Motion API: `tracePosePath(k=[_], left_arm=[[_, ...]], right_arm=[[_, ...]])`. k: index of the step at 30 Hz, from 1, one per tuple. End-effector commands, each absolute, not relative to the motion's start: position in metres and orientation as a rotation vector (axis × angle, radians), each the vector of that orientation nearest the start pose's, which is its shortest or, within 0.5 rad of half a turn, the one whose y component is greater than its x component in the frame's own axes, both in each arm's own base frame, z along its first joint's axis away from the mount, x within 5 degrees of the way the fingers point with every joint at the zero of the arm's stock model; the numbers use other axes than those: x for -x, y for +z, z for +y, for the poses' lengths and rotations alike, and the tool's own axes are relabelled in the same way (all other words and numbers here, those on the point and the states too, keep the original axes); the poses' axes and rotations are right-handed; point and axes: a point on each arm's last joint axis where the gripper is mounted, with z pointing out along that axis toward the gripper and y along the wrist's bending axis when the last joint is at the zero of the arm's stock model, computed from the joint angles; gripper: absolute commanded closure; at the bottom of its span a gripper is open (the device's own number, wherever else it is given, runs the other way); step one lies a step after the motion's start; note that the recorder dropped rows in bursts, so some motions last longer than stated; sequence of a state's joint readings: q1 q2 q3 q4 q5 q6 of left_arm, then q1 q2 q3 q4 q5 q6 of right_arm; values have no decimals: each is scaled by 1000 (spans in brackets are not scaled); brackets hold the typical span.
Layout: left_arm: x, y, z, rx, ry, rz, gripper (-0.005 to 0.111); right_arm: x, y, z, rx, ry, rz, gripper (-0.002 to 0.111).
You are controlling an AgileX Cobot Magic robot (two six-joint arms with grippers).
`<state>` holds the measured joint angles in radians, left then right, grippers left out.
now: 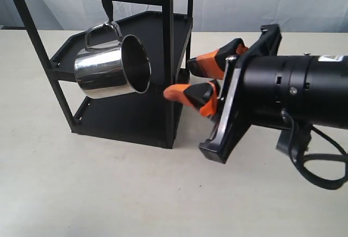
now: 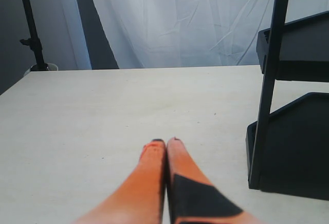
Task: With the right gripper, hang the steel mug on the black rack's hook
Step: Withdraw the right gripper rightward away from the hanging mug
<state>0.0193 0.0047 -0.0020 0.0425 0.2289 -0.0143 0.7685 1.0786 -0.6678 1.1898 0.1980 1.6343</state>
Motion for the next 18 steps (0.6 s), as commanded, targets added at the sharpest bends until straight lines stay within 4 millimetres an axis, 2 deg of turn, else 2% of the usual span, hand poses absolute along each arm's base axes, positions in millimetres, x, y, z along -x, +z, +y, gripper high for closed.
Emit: tracePosePath(k=[1,2,5,8,10,14,18], left_arm=[[-56,192,2,2,39,1714,105],[-56,192,2,2,39,1714,105],[-56,192,2,2,39,1714,105],[-56,192,2,2,39,1714,105],[-56,192,2,2,39,1714,105],[-56,192,2,1,42,1714,105],[-56,192,2,1,42,1714,105]], right_arm=[[-149,298,156,1887,-1633,-1504,102],[-148,298,155,1878,-1642,-1535,109],[-148,296,153,1853,-1687,-1641,109],[-152,297,150,1790,-1820,-1844,109],[-155,299,149,1722,-1905,-1985,109],[-155,298,150,1539,-1960,-2298,109],[-157,301,151,1347,-2052,-2524,109]])
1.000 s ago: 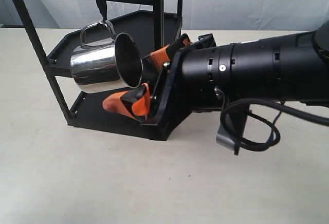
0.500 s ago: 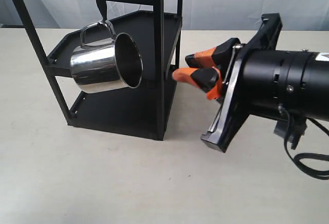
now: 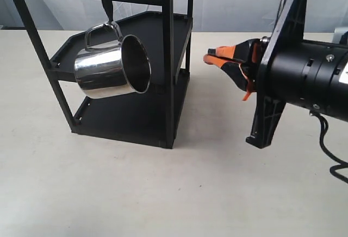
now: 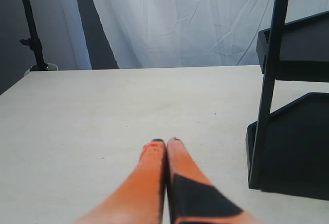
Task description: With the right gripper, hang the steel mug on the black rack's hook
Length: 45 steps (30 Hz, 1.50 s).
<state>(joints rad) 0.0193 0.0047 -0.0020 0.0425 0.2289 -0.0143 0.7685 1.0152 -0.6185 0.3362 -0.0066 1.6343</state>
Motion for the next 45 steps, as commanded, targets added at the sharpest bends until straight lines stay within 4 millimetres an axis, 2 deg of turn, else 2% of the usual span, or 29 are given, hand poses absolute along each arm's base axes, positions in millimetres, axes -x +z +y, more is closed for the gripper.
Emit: tracePosePath(k=[1,4,7,8,12,16,20,24,26,30,33,35,38,41,43,45], left_arm=[[-56,192,2,1,42,1714,105],[-56,192,2,1,42,1714,105],[-56,192,2,1,42,1714,105],[-56,192,2,1,42,1714,105],[-56,192,2,1,42,1714,105],[-56,192,2,1,42,1714,105],[-56,192,2,1,42,1714,105],[-56,192,2,1,42,1714,105],[-56,192,2,1,42,1714,105],[-56,192,2,1,42,1714,105],[-56,192,2,1,42,1714,105],[-56,192,2,1,42,1714,105],[-56,192,2,1,42,1714,105],[-56,192,2,1,42,1714,105],[-56,192,2,1,42,1714,105],[-56,192,2,1,42,1714,105]], right_arm=[[-157,300,151,-1013,1581,2000,109],[-165,295,141,-854,1399,2038,109],[-178,292,124,-515,1078,2047,109],[-179,290,119,-484,1001,2064,109],[-179,281,111,-572,894,2135,109],[-183,278,98,-338,584,2142,109],[-184,298,88,-119,408,2016,109],[-172,325,75,22,312,1848,109],[-165,333,69,45,275,1792,109],[-146,344,34,-91,169,1705,109],[-128,334,7,-171,170,1607,109],[-119,331,5,-147,191,1561,109],[-118,323,6,-100,178,1571,109],[-117,305,2,-122,123,1645,109],[-115,290,5,6,40,1703,109],[-111,272,5,57,15,1746,109]])
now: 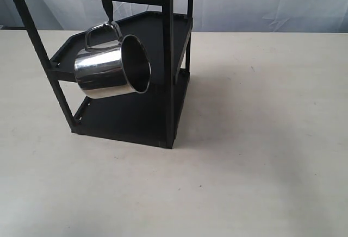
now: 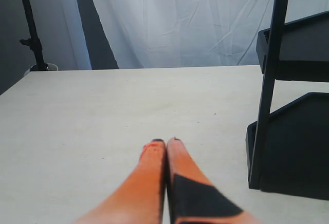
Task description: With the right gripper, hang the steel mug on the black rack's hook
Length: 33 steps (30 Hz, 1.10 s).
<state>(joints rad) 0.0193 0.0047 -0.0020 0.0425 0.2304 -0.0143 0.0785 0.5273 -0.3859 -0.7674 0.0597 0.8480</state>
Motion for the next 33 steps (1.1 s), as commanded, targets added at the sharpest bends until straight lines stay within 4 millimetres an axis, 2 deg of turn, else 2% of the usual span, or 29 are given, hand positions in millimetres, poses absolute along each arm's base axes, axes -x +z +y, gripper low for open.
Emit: tracePosePath(k=[1,3,7,12,21,25,33], left_arm=[[-56,192,2,1,42,1714,105],[-56,192,2,1,42,1714,105],[-56,192,2,2,40,1714,105],[-56,192,2,2,40,1714,105],[-56,192,2,2,40,1714,105],[-56,192,2,2,40,1714,105],[-56,192,2,0,42,1714,105]], right_arm=[[-110,267,6,78,2,1756,109],[-103,246,6,102,-3,1786,109],[-96,225,6,54,46,1827,109],[-88,201,6,84,31,1868,109],[-76,187,5,82,29,1858,109],[-67,181,4,78,26,1908,109],[-53,182,3,69,27,1828,109]])
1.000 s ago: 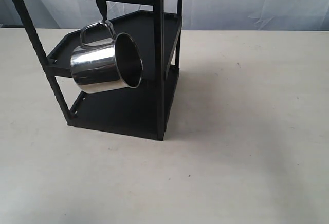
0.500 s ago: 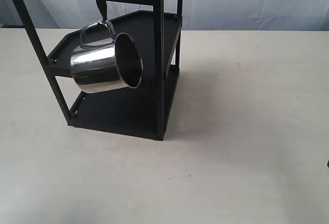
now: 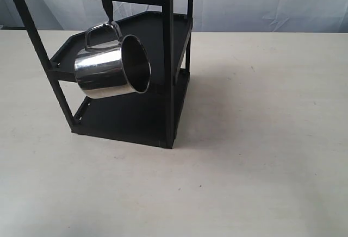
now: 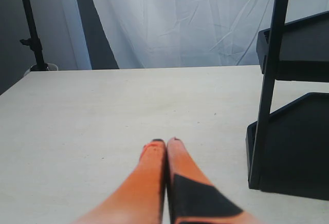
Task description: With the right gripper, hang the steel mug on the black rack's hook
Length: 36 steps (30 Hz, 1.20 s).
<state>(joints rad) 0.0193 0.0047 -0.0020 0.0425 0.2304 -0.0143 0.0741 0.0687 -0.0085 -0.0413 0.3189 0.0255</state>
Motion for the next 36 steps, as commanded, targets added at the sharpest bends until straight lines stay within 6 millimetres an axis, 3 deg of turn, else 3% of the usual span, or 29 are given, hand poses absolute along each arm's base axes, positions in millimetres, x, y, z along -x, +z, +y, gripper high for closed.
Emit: tracePosePath(k=[1,36], left_arm=[[-56,192,2,0,42,1714,105],[-56,192,2,2,40,1714,105]], right_arm=[[-53,182,3,62,38,1829,109],[-54,183,3,52,53,1819,109]])
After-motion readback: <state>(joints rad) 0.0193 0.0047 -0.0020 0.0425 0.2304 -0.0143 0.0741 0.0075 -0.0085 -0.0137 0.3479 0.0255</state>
